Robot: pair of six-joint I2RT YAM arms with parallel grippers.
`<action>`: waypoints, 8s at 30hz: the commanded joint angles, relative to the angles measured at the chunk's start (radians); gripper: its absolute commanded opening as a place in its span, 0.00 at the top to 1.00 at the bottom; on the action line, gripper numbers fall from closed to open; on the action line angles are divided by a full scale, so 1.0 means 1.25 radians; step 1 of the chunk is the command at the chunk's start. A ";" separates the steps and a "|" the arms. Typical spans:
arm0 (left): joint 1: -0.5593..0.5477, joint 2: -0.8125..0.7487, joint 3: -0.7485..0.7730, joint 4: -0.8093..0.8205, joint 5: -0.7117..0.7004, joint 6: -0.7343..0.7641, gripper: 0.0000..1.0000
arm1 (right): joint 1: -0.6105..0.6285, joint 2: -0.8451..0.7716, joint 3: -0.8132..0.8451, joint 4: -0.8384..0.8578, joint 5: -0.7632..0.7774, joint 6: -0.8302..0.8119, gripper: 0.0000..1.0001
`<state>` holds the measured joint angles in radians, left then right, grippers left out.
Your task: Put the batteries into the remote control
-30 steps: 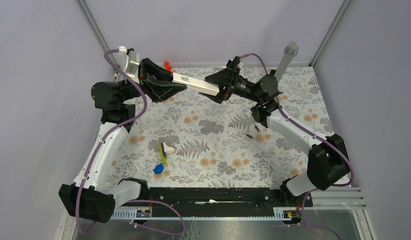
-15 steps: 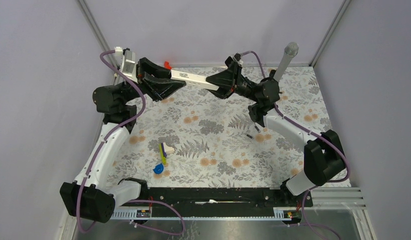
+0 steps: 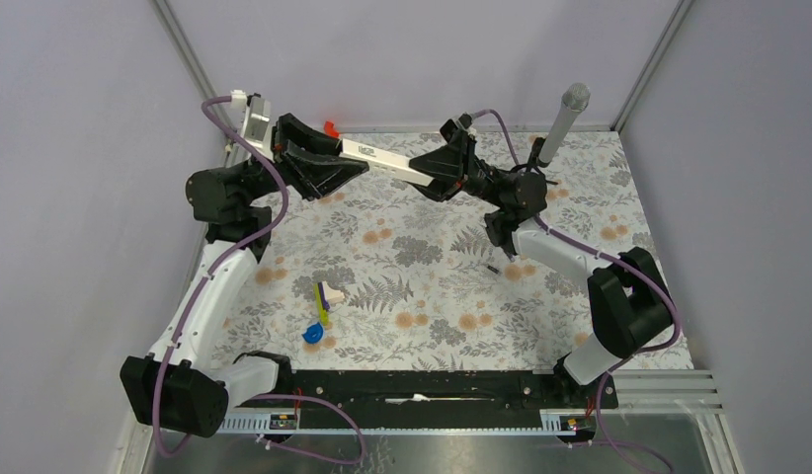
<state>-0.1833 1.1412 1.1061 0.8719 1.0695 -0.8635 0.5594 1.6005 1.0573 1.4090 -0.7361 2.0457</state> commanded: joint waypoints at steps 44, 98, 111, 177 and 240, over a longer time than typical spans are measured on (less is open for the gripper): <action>0.044 -0.053 0.085 -0.349 0.095 0.287 1.00 | -0.039 -0.217 0.015 -0.669 0.035 -0.532 0.51; 0.042 -0.195 -0.246 -0.718 -0.146 0.567 1.00 | -0.079 -0.318 -0.231 -0.800 0.195 -0.660 1.00; 0.042 -0.181 -0.217 -0.767 -0.136 0.612 1.00 | -0.078 -0.239 -0.398 -0.859 0.346 -0.858 1.00; 0.028 -0.244 -0.230 -0.495 -0.418 0.038 0.04 | 0.233 -0.211 0.096 -0.995 0.292 -1.406 0.85; -0.058 -0.151 -0.382 -0.317 -0.322 0.234 1.00 | -0.038 0.004 -0.010 -1.593 0.708 -1.453 0.23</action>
<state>-0.2546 0.9806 0.6418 0.3214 0.4793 -0.5911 0.5152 1.5249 0.9840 -0.4965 0.1299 0.3218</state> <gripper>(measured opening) 0.297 0.769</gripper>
